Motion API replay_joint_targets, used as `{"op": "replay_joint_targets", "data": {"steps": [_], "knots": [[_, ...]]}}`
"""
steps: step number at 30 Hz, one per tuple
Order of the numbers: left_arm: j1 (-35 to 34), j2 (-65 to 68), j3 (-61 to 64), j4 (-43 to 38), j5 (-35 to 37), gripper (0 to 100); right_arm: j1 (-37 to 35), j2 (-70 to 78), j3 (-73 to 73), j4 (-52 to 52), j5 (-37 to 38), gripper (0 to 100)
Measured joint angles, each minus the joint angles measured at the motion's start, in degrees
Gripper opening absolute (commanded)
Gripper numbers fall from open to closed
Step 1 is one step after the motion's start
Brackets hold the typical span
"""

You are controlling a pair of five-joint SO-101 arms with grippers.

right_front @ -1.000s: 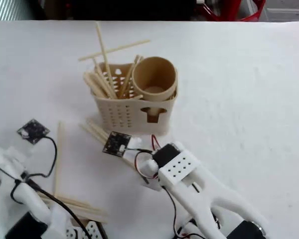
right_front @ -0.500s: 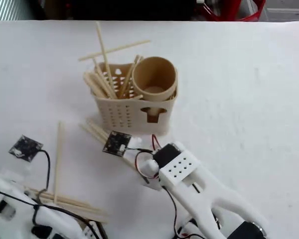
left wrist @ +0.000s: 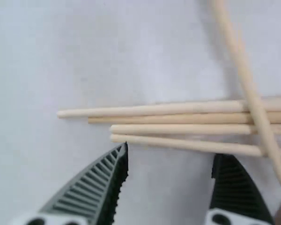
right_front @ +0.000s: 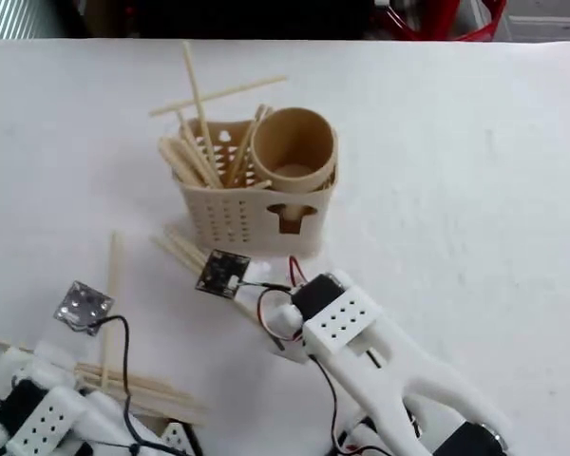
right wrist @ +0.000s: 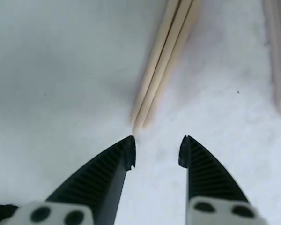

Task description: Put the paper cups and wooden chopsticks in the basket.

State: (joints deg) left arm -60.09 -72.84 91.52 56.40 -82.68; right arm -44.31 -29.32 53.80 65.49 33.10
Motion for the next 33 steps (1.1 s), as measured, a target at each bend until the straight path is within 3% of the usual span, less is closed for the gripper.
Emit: {"op": "replay_joint_targets", "data": {"steps": [7, 17, 33], "knots": [[8.7, -2.8, 0.9, -0.6, 0.0, 27, 0.0, 0.0, 0.0, 0.0, 0.0, 16.1], [12.7, -2.7, 0.3, -7.1, 0.3, 27, 0.0, 0.0, 0.0, 0.0, 0.0, 16.1], [15.4, -2.5, -10.0, -5.6, 0.3, 27, 0.0, 0.0, 0.0, 0.0, 0.0, 16.1]]}}
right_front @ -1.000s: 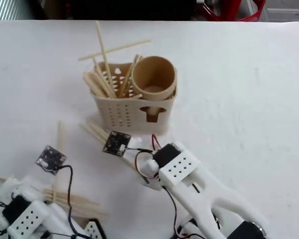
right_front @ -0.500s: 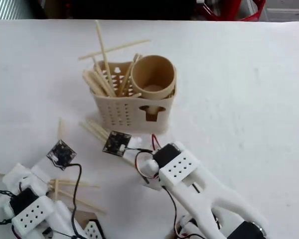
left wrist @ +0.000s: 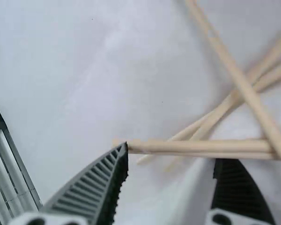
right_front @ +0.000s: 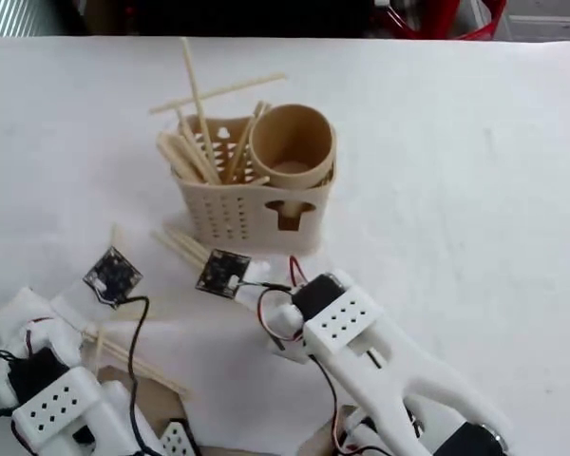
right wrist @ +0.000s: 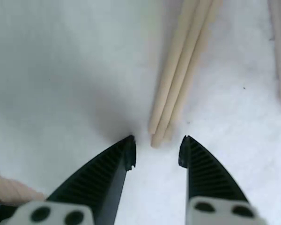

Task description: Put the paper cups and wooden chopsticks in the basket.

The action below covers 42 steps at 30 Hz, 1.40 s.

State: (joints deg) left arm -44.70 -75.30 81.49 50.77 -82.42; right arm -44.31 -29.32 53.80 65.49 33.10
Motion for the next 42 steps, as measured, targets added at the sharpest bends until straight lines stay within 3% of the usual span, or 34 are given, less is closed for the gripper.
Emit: {"op": "replay_joint_targets", "data": {"steps": [4, 10, 15, 18, 25, 32, 37, 42], "knots": [[0.0, 0.0, -2.6, 2.6, 0.0, 27, 0.0, -0.1, 0.0, 0.0, 0.0, 16.1], [-8.1, -3.9, -9.2, 16.9, 0.0, 27, 0.0, -0.1, 0.0, 0.0, 0.0, 16.1], [-9.3, -10.8, -14.9, 24.2, 0.0, 27, 0.0, -0.1, 0.0, 0.0, 0.0, 16.1], [-7.9, -14.9, -14.2, 23.1, 0.0, 27, -0.1, -0.1, 0.0, 0.0, 0.0, 16.1], [-3.6, -19.3, -1.3, 8.0, 0.0, 27, -0.1, -0.1, 0.0, 0.4, 0.0, 16.1], [-1.1, -19.3, -4.5, 13.4, 0.1, 27, -0.1, -0.1, 0.0, 2.0, -1.5, 16.1], [5.6, -14.9, -15.1, 25.8, 7.7, 27, 0.0, -0.1, 0.0, 2.0, -1.9, 16.1], [11.1, 0.6, -35.6, 43.5, 24.4, 27, -0.1, -0.1, -0.3, 2.0, -2.4, 15.4]]}}
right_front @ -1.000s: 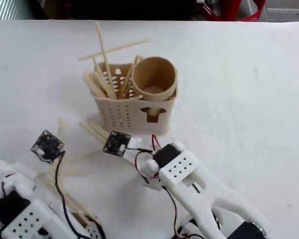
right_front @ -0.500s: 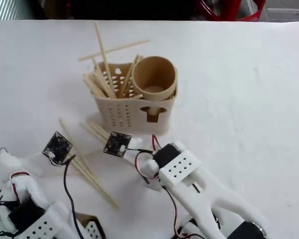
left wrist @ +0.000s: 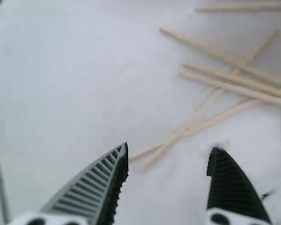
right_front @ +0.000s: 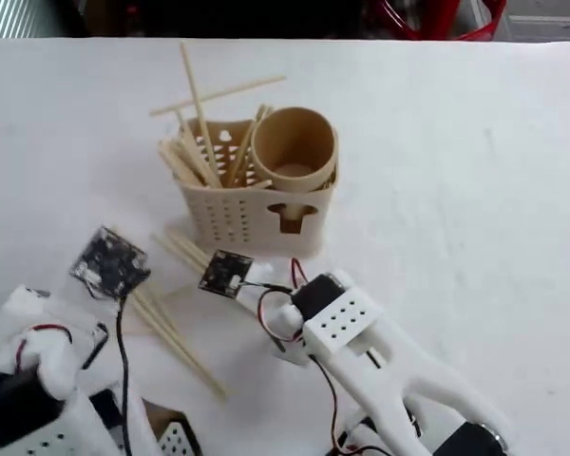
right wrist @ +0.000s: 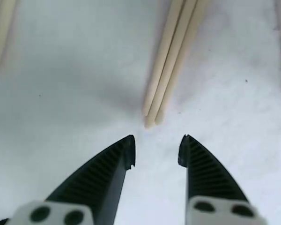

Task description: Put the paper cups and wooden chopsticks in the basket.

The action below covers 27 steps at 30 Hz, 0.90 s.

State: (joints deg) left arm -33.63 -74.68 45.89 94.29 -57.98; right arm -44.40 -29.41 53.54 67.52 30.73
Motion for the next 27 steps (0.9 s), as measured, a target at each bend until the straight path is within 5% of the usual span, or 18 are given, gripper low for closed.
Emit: {"op": "replay_joint_targets", "data": {"steps": [8, 12, 19, 23, 27], "knots": [[16.0, 24.4, -14.7, 7.5, 24.4, 27, 6.0, -6.7, -11.0, 7.3, -3.5, 15.2], [17.4, 30.2, -10.0, 7.6, 22.5, 26, 14.8, -18.6, -10.7, 11.5, -3.0, 15.2], [16.4, 30.2, -7.8, 7.0, 5.2, 14, 20.9, -31.7, 1.7, 11.3, 4.6, 15.3], [14.1, 29.2, -6.8, 3.3, 8.6, 18, 21.0, -30.1, 2.7, 11.0, 6.2, 15.5], [8.0, 31.0, -5.0, -8.9, 17.3, 23, 17.9, -25.0, 1.4, 10.5, 6.9, 15.5]]}}
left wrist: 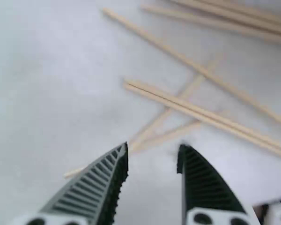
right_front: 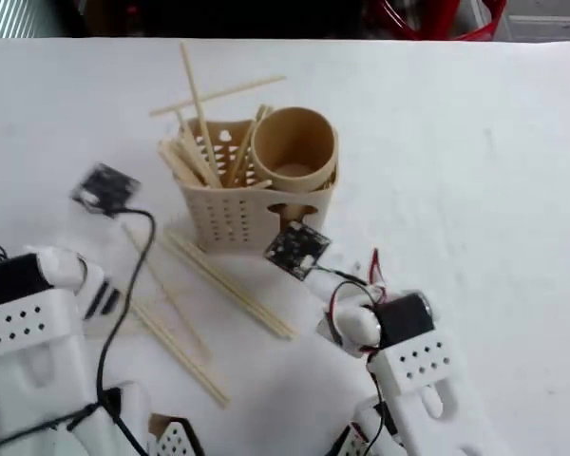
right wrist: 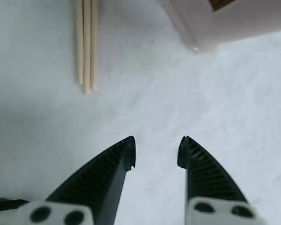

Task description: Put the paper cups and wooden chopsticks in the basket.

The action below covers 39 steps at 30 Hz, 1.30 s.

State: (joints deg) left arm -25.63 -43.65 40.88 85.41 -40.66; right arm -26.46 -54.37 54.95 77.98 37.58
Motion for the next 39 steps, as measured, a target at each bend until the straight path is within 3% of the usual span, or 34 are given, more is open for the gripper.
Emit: {"op": "replay_joint_targets", "data": {"steps": [3, 6, 13, 19, 25, 39], "knots": [[-2.9, 6.3, 0.0, -9.4, 3.7, 22, -3.1, 5.7, -5.4, 0.0, -1.4, 15.5], [-5.9, 16.3, -3.3, -13.6, 8.3, 22, -8.0, 13.2, -11.5, -0.4, -2.6, 15.5], [-9.2, 38.6, -20.8, -14.2, 27.5, 22, -19.3, 28.7, -17.8, -11.6, -6.9, 15.5], [-10.7, 46.0, -25.4, -14.2, 44.9, 22, -20.0, 36.7, -14.8, -30.7, -7.2, 15.2], [-12.7, 47.1, -25.5, -14.2, 47.4, 22, -20.0, 42.5, -9.8, -40.7, -7.2, 15.2], [-12.7, 47.1, -25.5, -14.2, 48.5, 22, -18.6, 50.1, -9.1, -41.8, -7.2, 15.2]]}}
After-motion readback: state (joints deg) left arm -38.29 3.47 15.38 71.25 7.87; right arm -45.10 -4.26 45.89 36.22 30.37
